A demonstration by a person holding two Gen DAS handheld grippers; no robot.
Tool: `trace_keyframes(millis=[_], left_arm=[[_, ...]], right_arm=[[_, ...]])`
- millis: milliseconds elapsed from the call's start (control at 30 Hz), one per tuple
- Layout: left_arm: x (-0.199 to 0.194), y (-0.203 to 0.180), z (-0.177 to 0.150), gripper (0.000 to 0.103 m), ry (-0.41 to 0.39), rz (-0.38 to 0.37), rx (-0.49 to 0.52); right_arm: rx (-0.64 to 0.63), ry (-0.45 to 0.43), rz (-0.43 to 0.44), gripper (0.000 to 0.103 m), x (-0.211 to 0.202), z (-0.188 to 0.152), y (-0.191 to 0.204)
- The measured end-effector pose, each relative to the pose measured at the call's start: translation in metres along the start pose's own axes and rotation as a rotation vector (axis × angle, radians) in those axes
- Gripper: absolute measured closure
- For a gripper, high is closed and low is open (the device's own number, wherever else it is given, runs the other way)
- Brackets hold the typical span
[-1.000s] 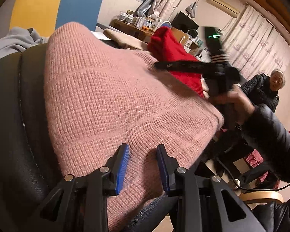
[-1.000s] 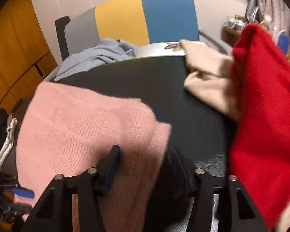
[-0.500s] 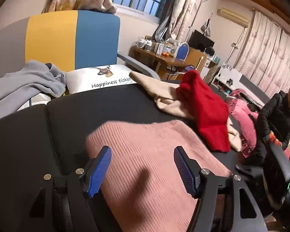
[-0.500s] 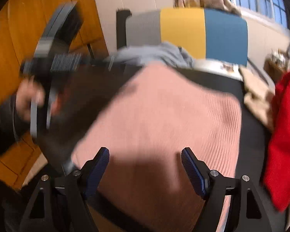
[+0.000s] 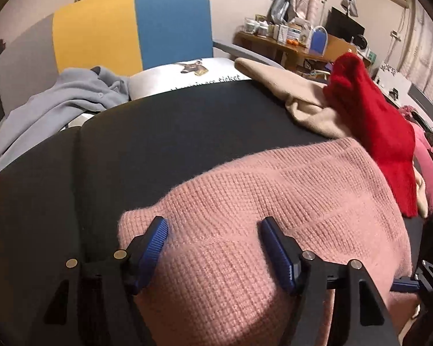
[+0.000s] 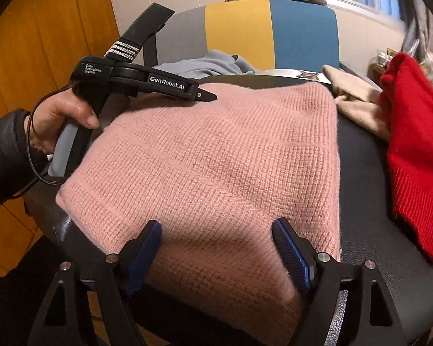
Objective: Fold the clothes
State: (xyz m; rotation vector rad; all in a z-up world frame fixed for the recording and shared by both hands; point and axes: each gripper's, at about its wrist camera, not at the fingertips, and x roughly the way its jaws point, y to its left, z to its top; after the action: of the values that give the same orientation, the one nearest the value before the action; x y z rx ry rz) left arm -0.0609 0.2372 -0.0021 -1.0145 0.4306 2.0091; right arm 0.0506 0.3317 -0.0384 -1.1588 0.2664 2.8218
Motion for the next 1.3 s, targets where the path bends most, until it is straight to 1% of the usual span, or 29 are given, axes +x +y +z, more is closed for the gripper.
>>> trace_keyframes(millis=[67, 133, 167, 233, 300, 333, 367, 400, 467, 500, 567, 633, 667, 700, 767, 800, 833, 900, 933, 967, 1033, 1067, 1100, 1133, 1167, 1233, 1300], left_arm=[[-0.002, -0.001, -0.002, 0.033, -0.011, 0.006, -0.010], [-0.011, 0.006, -0.001, 0.033, -0.036, -0.033, -0.027], [-0.016, 0.010, -0.001, 0.033, -0.050, -0.056, -0.039], [-0.036, 0.031, -0.008, 0.034, -0.100, -0.161, -0.127], [-0.050, 0.058, -0.022, 0.034, -0.132, -0.271, -0.245], [-0.055, 0.070, -0.026, 0.033, -0.130, -0.307, -0.293], [-0.058, 0.079, -0.031, 0.033, -0.125, -0.329, -0.318], [-0.061, 0.086, -0.037, 0.033, -0.119, -0.350, -0.340], [-0.062, 0.096, -0.051, 0.031, -0.107, -0.389, -0.352], [-0.060, 0.100, -0.058, 0.031, -0.087, -0.416, -0.364], [-0.054, 0.103, -0.069, 0.028, -0.072, -0.480, -0.391], [-0.047, 0.106, -0.077, 0.024, -0.063, -0.566, -0.434], [-0.043, 0.106, -0.078, 0.021, -0.062, -0.583, -0.444], [-0.039, 0.106, -0.078, 0.020, -0.061, -0.599, -0.454], [-0.032, 0.105, -0.079, 0.019, -0.058, -0.633, -0.475], [-0.028, 0.105, -0.079, 0.018, -0.057, -0.651, -0.483], [-0.024, 0.102, -0.075, 0.018, -0.056, -0.671, -0.479], [-0.014, 0.098, -0.067, 0.017, -0.042, -0.701, -0.472], [-0.008, 0.095, -0.063, 0.013, -0.022, -0.707, -0.471], [-0.002, 0.092, -0.059, 0.012, -0.003, -0.712, -0.469], [0.000, 0.084, -0.053, 0.011, 0.001, -0.700, -0.433], [0.000, 0.079, -0.051, 0.013, 0.002, -0.689, -0.409], [0.000, 0.076, -0.051, 0.017, 0.003, -0.682, -0.396], [-0.001, 0.074, -0.052, 0.029, 0.004, -0.668, -0.392], [-0.003, 0.073, -0.055, 0.035, 0.004, -0.654, -0.401], [-0.012, 0.070, -0.058, 0.041, -0.016, -0.634, -0.386], [-0.025, 0.069, -0.067, 0.044, -0.048, -0.617, -0.386]], right_arm=[[0.000, -0.003, -0.008, 0.019, -0.001, -0.003, 0.004], [-0.001, -0.001, -0.014, 0.014, -0.002, -0.004, 0.009], [-0.006, 0.004, -0.012, 0.009, -0.003, -0.004, 0.012], [-0.026, 0.025, 0.009, 0.000, -0.004, -0.001, 0.018], [-0.017, 0.061, 0.046, 0.000, -0.007, 0.006, 0.018], [-0.011, 0.080, 0.065, 0.000, -0.008, 0.010, 0.017], [0.019, 0.079, 0.100, 0.000, -0.013, 0.016, 0.013], [0.059, 0.050, 0.129, 0.000, -0.022, 0.022, 0.006], [0.146, -0.031, 0.176, 0.000, -0.042, 0.034, -0.014], [0.198, -0.043, 0.195, 0.000, -0.044, 0.038, -0.028], [0.306, -0.048, 0.231, 0.000, -0.043, 0.044, -0.058], [0.400, 0.024, 0.245, 0.000, -0.022, 0.047, -0.092], [0.441, 0.079, 0.253, 0.000, -0.008, 0.046, -0.107], [0.472, 0.121, 0.274, 0.000, 0.005, 0.044, -0.119], [0.489, 0.156, 0.299, 0.000, 0.028, 0.047, -0.133], [0.492, 0.162, 0.312, 0.000, 0.034, 0.046, -0.135], [0.494, 0.147, 0.330, 0.000, 0.038, 0.049, -0.137], [0.545, 0.154, 0.433, 0.000, 0.051, 0.057, -0.143], [0.548, 0.164, 0.462, 0.000, 0.058, 0.061, -0.143], [0.543, 0.175, 0.482, 0.000, 0.065, 0.065, -0.141], [0.501, 0.185, 0.511, 0.000, 0.076, 0.072, -0.133], [0.495, 0.176, 0.520, 0.000, 0.078, 0.073, -0.131], [0.486, 0.170, 0.507, 0.000, 0.079, 0.074, -0.128], [0.474, 0.166, 0.487, 0.001, 0.080, 0.075, -0.124], [0.476, 0.169, 0.476, 0.019, 0.080, 0.073, -0.122], [0.491, 0.180, 0.461, 0.052, 0.082, 0.070, -0.118], [0.490, 0.161, 0.462, 0.052, 0.082, 0.065, -0.108]])
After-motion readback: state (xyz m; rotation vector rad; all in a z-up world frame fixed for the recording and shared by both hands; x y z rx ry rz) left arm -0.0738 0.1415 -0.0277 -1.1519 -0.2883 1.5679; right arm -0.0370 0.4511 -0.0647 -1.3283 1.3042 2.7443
